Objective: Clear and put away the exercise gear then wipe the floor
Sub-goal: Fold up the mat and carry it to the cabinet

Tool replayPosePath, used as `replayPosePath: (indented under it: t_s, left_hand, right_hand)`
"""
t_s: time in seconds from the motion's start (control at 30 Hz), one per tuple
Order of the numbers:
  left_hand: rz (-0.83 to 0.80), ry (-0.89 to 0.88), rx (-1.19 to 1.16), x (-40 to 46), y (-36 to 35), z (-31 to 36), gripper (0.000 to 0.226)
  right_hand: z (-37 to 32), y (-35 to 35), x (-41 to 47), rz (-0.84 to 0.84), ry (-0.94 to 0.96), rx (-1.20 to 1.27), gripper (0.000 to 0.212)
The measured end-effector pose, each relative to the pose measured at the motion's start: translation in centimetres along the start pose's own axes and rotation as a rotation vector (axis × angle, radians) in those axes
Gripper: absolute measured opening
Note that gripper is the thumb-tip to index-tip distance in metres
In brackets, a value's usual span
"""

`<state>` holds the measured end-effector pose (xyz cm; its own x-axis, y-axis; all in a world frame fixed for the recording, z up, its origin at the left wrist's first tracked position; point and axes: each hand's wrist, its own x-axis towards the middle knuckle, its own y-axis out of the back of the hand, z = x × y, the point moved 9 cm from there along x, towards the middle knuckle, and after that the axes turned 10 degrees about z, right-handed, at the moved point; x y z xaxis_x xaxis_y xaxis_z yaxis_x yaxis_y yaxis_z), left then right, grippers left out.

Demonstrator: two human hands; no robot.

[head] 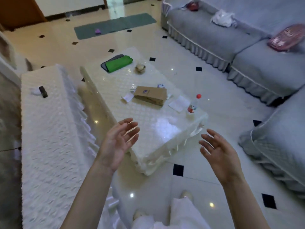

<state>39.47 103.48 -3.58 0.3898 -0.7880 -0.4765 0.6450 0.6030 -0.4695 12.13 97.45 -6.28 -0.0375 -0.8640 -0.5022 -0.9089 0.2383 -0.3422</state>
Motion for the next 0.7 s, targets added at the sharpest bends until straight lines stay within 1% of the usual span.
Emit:
replayPosePath:
  t_s: [0.13, 0.3, 0.4, 0.47, 0.6, 0.7]
  left_hand:
    - [-0.099, 0.066, 0.051, 1.6, -7.6, -3.8, 0.025]
    - [-0.187, 0.129, 0.093, 2.9, -17.1, -8.5, 0.024]
    - [-0.195, 0.146, 0.104, 4.0, -22.0, -10.9, 0.016]
    - [-0.214, 0.149, 0.113, 4.6, -25.1, -12.4, 0.016]
    - [-0.259, 0.148, 0.111, 5.4, -30.1, -14.5, 0.027]
    - [-0.262, 0.161, 0.115, 6.4, -32.5, -15.7, 0.028]
  right_hand:
    - [-3.5, 6.6, 1.7, 0.097, 0.038, 0.08, 0.024]
    - [-8.4, 13.5, 4.3, 0.167, 0.082, 0.153, 0.024]
    - [-11.2, 16.4, 6.4, 0.179, 0.102, 0.183, 0.024]
    - [-13.2, 18.1, 7.9, 0.191, 0.121, 0.193, 0.023]
    - [-16.9, 20.7, 10.5, 0.202, 0.152, 0.205, 0.023]
    - [-19.2, 22.2, 12.4, 0.208, 0.158, 0.225, 0.024]
